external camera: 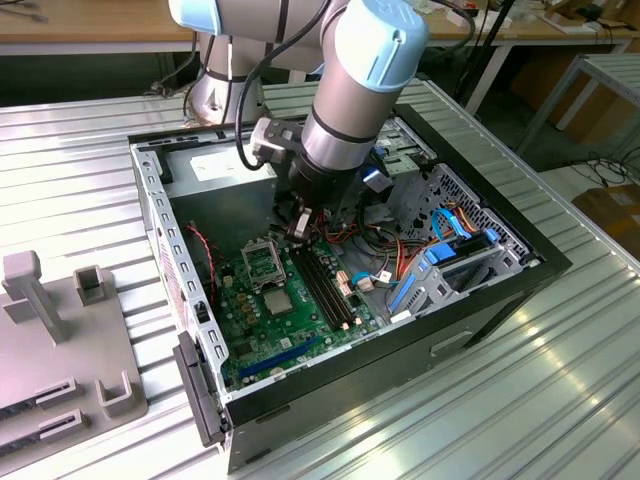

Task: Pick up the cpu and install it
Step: 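Close the cpu cover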

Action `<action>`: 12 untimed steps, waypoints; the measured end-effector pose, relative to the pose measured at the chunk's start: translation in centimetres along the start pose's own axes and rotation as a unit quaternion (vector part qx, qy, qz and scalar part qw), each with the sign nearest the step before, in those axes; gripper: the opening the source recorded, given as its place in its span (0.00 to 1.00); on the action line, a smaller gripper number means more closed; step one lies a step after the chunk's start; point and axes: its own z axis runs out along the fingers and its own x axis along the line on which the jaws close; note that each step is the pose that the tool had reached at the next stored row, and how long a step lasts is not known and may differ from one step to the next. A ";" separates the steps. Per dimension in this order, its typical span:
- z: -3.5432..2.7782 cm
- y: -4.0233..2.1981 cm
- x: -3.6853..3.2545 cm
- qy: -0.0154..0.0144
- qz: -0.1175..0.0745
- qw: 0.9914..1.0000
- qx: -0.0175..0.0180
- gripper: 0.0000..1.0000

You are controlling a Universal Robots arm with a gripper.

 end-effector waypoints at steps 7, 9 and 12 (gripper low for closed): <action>0.62 0.06 0.12 -0.002 -0.001 1.000 -0.002 0.11; 0.65 0.13 0.18 -0.002 -0.001 1.000 -0.002 0.11; 0.66 0.18 0.22 -0.002 -0.001 1.000 -0.002 0.11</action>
